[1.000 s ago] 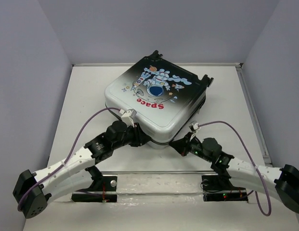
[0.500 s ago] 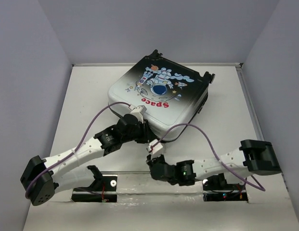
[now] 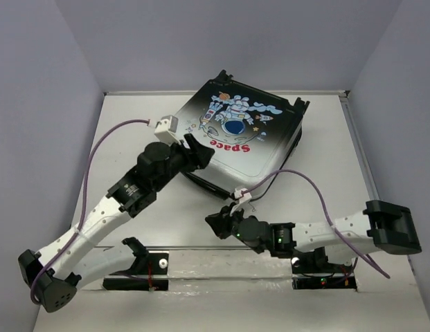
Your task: Pack the luggage
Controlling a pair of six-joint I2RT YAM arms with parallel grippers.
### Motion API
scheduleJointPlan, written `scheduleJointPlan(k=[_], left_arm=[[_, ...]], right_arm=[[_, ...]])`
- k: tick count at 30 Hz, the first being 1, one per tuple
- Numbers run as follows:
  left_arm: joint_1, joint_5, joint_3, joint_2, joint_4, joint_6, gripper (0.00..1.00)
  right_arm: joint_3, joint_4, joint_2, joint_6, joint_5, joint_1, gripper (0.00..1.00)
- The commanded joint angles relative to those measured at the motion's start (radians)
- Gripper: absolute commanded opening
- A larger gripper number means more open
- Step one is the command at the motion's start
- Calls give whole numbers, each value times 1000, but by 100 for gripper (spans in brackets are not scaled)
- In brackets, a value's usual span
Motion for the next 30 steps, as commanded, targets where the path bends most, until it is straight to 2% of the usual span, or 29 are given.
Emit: scheduleJointPlan(k=[1, 3, 4, 5, 6, 7, 10, 12, 13, 15, 16, 17, 18, 19, 20, 21, 23, 24, 25, 26, 29, 30], left_arm=[[222, -31, 164, -7, -36, 102, 77], [323, -2, 214, 52, -30, 119, 82], [408, 20, 240, 78, -27, 126, 84], [439, 62, 287, 108, -13, 129, 85], [466, 80, 310, 171, -8, 130, 88], [511, 101, 359, 203, -5, 130, 90], [571, 155, 412, 323, 2, 130, 93], [628, 185, 448, 413, 13, 130, 93], [645, 199, 462, 446, 15, 127, 93], [692, 264, 498, 551, 22, 127, 94], [703, 290, 513, 587, 19, 127, 94], [711, 317, 525, 622, 19, 127, 95], [717, 375, 550, 654, 25, 130, 96], [723, 405, 560, 712, 27, 129, 96], [723, 470, 562, 734, 57, 126, 97], [723, 513, 553, 759, 80, 106, 98], [719, 587, 522, 767, 157, 74, 98], [713, 625, 480, 764, 206, 57, 98], [705, 632, 461, 759, 220, 53, 99], [684, 643, 420, 756, 254, 50, 99], [644, 660, 348, 739, 303, 8, 99], [610, 669, 282, 731, 350, -6, 99]], right_arm=[[-47, -287, -221, 178, 96, 10, 37], [-12, -443, -289, 188, 119, -10, 53], [14, -584, -335, 183, 111, -29, 58], [73, -635, -349, 157, 114, -68, 64], [106, -682, -360, 133, 116, -101, 65], [167, -763, -376, 90, 116, -136, 57], [242, -852, -418, 13, 116, -295, 8], [282, -859, -479, -68, 98, -399, 7], [295, -865, -493, -94, 49, -535, 7], [318, -874, -525, -145, -23, -677, 7], [322, -880, -528, -157, -54, -814, 9], [325, -885, -527, -162, -130, -883, 31], [327, -885, -512, -173, -172, -947, 46], [333, -885, -499, -173, -265, -1065, 60], [333, -882, -484, -174, -319, -1119, 83], [336, -873, -444, -179, -377, -1167, 90], [347, -853, -398, -182, -522, -1231, 100], [345, -804, -351, -188, -616, -1271, 100], [350, -778, -350, -191, -617, -1283, 100], [356, -749, -306, -190, -708, -1284, 100], [365, -644, -216, -162, -847, -1294, 100], [385, -626, -184, -138, -885, -1294, 100]])
